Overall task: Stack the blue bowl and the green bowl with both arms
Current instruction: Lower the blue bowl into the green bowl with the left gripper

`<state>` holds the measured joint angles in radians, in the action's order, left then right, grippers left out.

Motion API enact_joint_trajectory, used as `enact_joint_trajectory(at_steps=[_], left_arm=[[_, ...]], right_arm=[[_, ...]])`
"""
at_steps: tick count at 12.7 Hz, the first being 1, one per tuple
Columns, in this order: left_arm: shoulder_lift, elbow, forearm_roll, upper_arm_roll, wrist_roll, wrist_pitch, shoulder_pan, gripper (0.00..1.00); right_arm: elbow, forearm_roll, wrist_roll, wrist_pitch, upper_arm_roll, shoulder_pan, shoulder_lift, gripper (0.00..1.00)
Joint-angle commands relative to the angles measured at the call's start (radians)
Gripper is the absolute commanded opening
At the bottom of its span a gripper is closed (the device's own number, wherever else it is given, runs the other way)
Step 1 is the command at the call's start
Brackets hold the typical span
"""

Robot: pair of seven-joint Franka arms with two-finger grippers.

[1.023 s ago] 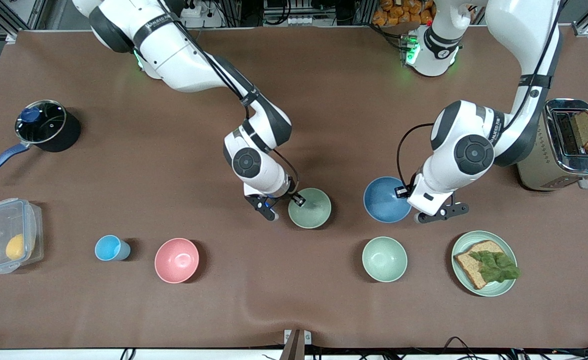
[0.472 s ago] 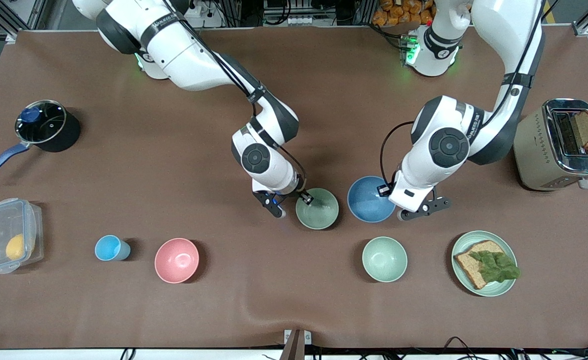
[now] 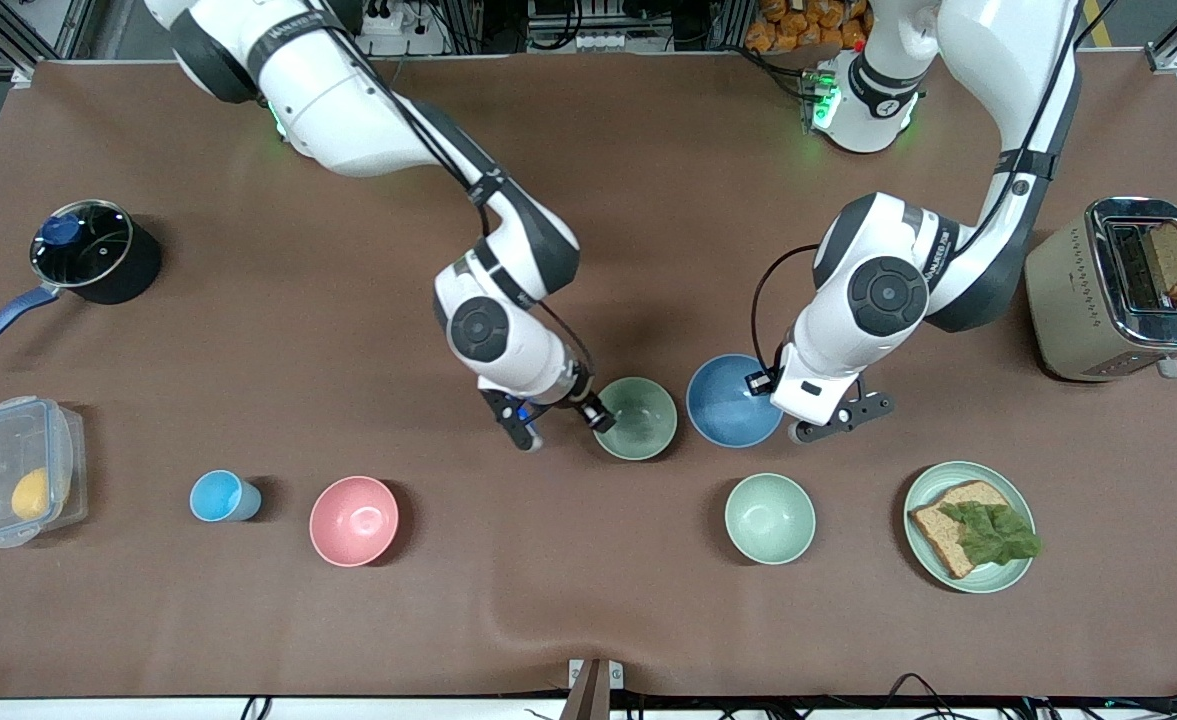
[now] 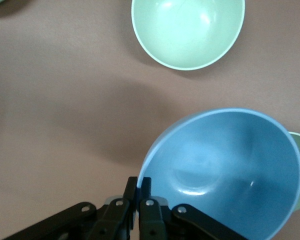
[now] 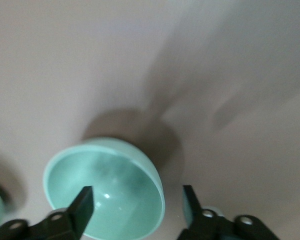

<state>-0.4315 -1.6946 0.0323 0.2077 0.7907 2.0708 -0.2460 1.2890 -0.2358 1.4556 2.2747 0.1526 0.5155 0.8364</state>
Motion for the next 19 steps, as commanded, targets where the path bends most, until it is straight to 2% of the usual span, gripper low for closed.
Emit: enact_joint_trajectory(at_steps=[1,5,7,19], left_arm=[[-0.045,0.067,-0.020,-0.001,0.063,-0.006,-0.038,0.00],[-0.102,0.096,-0.022,-0.001,0.123,0.038,-0.085,0.00],[-0.124,0.096,-0.022,-0.001,0.139,0.078,-0.095,0.00],[-0.207,0.096,-0.034,-0.001,0.228,0.227,-0.159,0.00]], right_arm=[[0.004,-0.028,0.107,-0.011,0.005,-0.038,-0.014,1.00],[0.001,-0.030,0.271,0.132,0.005,-0.052,0.035,1.00],[0.003,-0.030,0.281,0.186,0.002,-0.045,0.065,1.00],[0.009,-0.016,0.282,0.233,-0.001,-0.018,0.113,1.00]])
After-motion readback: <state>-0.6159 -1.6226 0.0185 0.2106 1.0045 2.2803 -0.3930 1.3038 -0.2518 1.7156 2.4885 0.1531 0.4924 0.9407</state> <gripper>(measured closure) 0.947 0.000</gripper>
